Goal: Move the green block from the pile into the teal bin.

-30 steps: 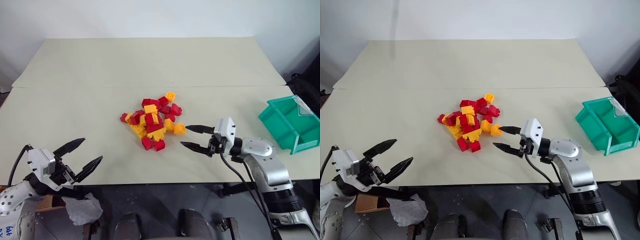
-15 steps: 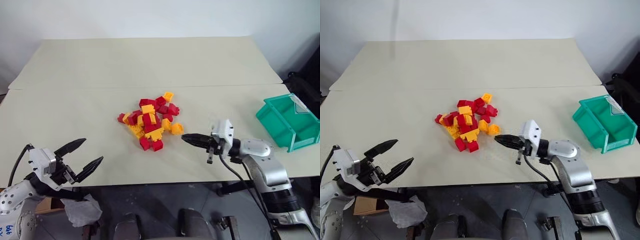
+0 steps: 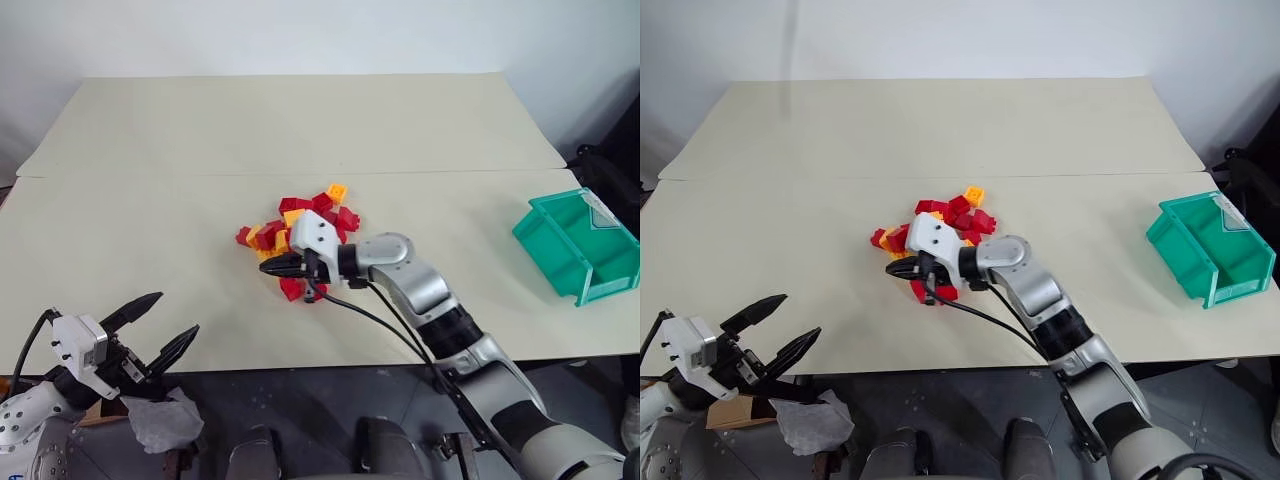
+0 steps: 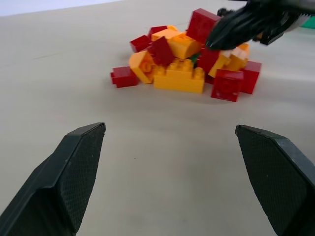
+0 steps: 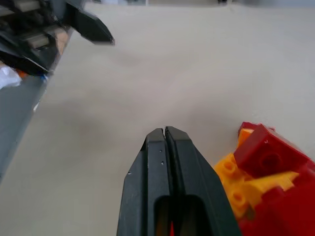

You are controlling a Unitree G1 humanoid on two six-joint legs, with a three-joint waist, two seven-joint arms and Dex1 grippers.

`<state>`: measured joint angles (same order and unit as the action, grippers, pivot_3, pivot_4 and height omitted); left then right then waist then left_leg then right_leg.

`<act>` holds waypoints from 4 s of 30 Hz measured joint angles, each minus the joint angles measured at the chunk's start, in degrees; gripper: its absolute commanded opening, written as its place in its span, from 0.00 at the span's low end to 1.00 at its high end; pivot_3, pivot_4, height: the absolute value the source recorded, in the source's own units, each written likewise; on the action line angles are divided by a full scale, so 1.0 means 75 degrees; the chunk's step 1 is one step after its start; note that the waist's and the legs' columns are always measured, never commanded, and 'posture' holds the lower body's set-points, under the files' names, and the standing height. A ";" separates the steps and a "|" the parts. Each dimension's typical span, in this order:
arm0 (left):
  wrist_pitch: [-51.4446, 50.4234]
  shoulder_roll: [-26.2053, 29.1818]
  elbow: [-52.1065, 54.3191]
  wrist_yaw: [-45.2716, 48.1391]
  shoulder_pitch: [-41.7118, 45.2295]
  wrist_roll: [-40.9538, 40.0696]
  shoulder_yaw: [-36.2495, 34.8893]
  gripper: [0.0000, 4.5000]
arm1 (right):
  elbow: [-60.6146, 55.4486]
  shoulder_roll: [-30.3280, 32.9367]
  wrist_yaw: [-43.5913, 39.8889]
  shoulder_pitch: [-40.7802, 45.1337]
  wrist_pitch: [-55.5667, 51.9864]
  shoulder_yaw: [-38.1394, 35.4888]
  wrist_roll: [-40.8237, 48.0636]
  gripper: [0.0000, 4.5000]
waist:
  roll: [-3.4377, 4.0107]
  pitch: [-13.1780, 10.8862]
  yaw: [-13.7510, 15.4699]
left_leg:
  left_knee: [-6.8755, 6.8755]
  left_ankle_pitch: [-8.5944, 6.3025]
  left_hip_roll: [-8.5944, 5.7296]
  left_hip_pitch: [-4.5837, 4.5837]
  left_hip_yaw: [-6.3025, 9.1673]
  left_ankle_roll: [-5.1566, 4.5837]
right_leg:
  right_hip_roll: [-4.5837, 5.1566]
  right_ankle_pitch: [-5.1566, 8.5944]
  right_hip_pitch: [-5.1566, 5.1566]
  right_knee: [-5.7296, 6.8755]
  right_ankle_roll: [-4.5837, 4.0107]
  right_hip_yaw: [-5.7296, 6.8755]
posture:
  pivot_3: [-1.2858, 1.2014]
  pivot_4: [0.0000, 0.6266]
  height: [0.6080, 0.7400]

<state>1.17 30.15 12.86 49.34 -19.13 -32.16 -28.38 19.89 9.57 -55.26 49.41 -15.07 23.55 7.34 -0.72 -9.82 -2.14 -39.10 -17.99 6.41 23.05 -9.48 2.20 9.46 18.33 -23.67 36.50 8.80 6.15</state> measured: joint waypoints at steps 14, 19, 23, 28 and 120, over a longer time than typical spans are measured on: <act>-0.0166 -0.0022 0.0624 -0.0237 0.0386 -0.0018 0.0346 1.00 | 0.3535 -0.0200 0.1446 0.1333 0.2131 -0.0832 -0.1121 0.01 | 0.0002 -0.0001 -0.0189 | 0.0009 0.0001 0.0001 0.0002 -0.0002 0.0003 | 0.0000 0.0000 -0.0004 0.0001 0.0000 0.0000 | 0.52 0.24 1.00; -0.0227 0.0046 0.0560 -0.0175 0.0564 -0.0018 0.0345 1.00 | 0.2644 -0.0077 0.0321 0.0729 0.2300 -0.0838 -0.0929 0.01 | 0.0003 -0.0002 -0.0310 | 0.0017 0.0001 0.0002 0.0003 -0.0001 0.0005 | 0.0000 0.0000 -0.0004 -0.0003 0.0001 0.0002 | 0.52 0.24 1.00; -0.0256 0.0049 0.0553 -0.0132 0.0589 -0.0018 0.0349 1.00 | 0.1791 0.0252 -0.0231 0.0189 0.2172 -0.0799 -0.0888 0.01 | 0.0003 -0.0002 -0.0328 | 0.0015 0.0001 0.0002 0.0002 -0.0001 0.0005 | 0.0000 0.0000 -0.0003 -0.0002 0.0001 0.0002 | 0.52 0.24 1.00; -0.0272 0.0049 0.0529 -0.0117 0.0650 -0.0017 0.0377 1.00 | 0.0790 0.0810 -0.0664 -0.0466 0.1966 -0.0799 -0.0841 0.01 | 0.0002 -0.0002 -0.0321 | 0.0012 0.0001 0.0002 -0.0001 0.0000 0.0005 | 0.0000 0.0000 0.0000 -0.0002 0.0001 0.0001 | 0.52 0.24 1.00; -0.0516 -0.0171 -0.0214 -0.0043 0.1445 -0.0168 0.1056 1.00 | 0.5636 -0.0288 -0.1926 0.3277 0.3961 -0.2308 -0.0948 0.47 | 0.0022 -0.0015 -0.0363 | 0.0009 -0.0004 0.0017 -0.0015 -0.0038 0.0009 | 0.0000 -0.0003 -0.0005 0.0001 -0.0001 0.0006 | 0.52 0.24 1.00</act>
<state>-2.69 28.86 11.25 49.01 -8.29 -33.43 -20.47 62.16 7.41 -69.70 73.99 14.64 6.24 0.23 -0.56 -9.93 -4.86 -39.03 -18.02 6.54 22.94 -9.77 2.27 9.46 18.31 -23.71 36.51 8.79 6.19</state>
